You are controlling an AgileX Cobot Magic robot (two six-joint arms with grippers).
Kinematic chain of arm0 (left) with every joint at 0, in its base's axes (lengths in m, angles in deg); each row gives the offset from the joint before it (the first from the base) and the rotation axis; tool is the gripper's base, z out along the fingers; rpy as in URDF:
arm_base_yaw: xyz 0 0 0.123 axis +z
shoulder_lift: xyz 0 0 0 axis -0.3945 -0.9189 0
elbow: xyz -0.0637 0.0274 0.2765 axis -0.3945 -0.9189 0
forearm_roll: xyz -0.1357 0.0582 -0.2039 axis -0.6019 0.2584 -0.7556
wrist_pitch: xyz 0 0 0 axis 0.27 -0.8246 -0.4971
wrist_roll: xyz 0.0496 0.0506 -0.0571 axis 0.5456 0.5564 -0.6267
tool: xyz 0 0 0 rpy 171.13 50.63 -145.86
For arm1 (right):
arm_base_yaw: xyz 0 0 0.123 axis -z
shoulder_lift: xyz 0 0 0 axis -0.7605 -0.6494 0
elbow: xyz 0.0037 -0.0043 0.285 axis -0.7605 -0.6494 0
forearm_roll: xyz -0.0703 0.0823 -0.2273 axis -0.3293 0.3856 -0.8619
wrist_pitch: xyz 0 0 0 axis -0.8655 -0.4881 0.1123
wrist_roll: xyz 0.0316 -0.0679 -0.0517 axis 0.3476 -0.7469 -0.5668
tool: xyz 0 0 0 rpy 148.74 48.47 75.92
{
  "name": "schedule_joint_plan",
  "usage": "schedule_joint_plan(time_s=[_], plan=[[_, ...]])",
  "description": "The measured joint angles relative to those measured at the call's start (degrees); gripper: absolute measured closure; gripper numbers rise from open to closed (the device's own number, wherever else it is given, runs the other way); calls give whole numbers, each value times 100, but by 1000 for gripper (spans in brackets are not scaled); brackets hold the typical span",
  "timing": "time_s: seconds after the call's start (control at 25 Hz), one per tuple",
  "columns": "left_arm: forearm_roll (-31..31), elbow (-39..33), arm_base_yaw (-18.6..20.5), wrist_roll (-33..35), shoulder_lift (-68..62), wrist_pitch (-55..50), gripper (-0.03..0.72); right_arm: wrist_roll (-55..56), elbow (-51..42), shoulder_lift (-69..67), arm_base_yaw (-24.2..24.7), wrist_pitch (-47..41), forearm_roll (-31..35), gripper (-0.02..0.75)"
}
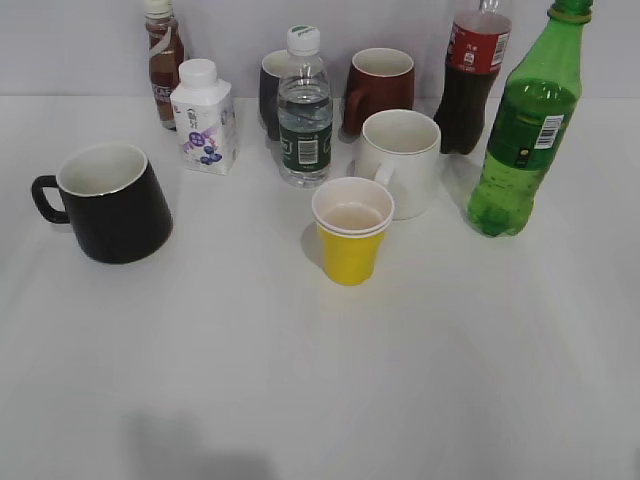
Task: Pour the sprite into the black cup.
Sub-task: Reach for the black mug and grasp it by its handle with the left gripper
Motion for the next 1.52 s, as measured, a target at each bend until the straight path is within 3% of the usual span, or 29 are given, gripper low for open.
schedule_joint_plan(time_s=[0.16, 0.36, 0.6, 0.8, 1.36, 1.52], plan=[[291, -49, 0, 22, -952, 787, 429, 0, 0, 0, 0, 0, 0, 163], [507, -49, 0, 65, -2650, 1867, 350, 0, 0, 0, 0, 0, 0, 163], [531, -17, 0, 65, -5109, 3656, 336, 0, 0, 0, 0, 0, 0, 163], [584, 162, 0, 65, -6378, 4645, 334, 0, 0, 0, 0, 0, 0, 163], [692, 1291, 0, 67, -7623, 4849, 335, 0, 0, 0, 0, 0, 0, 163], [867, 1553, 0, 67, -7837, 4801, 377, 0, 0, 0, 0, 0, 0, 163]])
